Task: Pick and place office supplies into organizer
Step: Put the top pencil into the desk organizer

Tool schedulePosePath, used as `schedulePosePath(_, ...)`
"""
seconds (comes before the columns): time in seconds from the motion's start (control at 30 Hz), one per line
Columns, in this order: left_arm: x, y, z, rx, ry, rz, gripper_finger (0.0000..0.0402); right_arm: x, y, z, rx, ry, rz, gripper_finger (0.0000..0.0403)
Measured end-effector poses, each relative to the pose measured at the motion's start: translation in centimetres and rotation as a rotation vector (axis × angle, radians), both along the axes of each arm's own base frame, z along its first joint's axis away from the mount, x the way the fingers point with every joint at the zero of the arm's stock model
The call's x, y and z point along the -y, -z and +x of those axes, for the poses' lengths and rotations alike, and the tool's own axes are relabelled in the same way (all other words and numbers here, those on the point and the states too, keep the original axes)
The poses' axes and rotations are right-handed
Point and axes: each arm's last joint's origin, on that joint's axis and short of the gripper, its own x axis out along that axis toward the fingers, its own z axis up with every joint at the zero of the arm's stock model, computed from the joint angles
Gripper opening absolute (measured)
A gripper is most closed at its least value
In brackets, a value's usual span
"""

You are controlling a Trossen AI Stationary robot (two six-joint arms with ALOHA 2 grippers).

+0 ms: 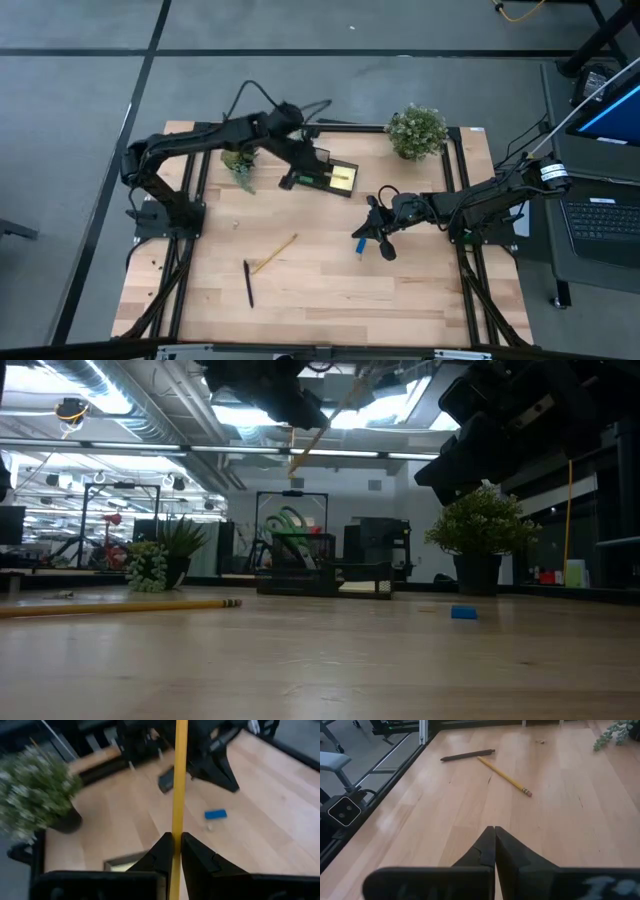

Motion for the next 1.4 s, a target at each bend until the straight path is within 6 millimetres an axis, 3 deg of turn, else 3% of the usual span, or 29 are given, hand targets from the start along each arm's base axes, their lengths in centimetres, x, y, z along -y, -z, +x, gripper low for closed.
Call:
schedulePosePath(0.23, -3.9, -0.4, -1.3, 0.142, 0.044, -0.117, 0.0026, 0.0, 0.0, 0.0, -0.001, 0.001, 0.001, 0.0007)
schedulePosePath(0.47, -6.5, 2.4, -2.5, 0.261, 0.018, -0.186, 0.0026, 0.0, 0.0, 0.0, -0.001, 0.0, 0.001, 0.0007)
schedulePosePath(0.77, -7.3, 5.2, -3.5, 0.435, -0.073, -0.165, 0.0026, 0.0, 0.0, 0.0, 0.0, -0.001, -0.001, 0.0007)
schedulePosePath(1.1, -8.7, 9.6, -2.3, 0.453, -0.155, -0.226, 0.0026, 0.0, 0.0, 0.0, 0.001, -0.001, -0.001, 0.0007)
schedulePosePath(1.4, -10.2, 11.9, -2.3, 0.429, -0.201, -0.259, 0.0026, 0.0, 0.0, 0.0, 0.002, -0.002, -0.005, 0.0007)
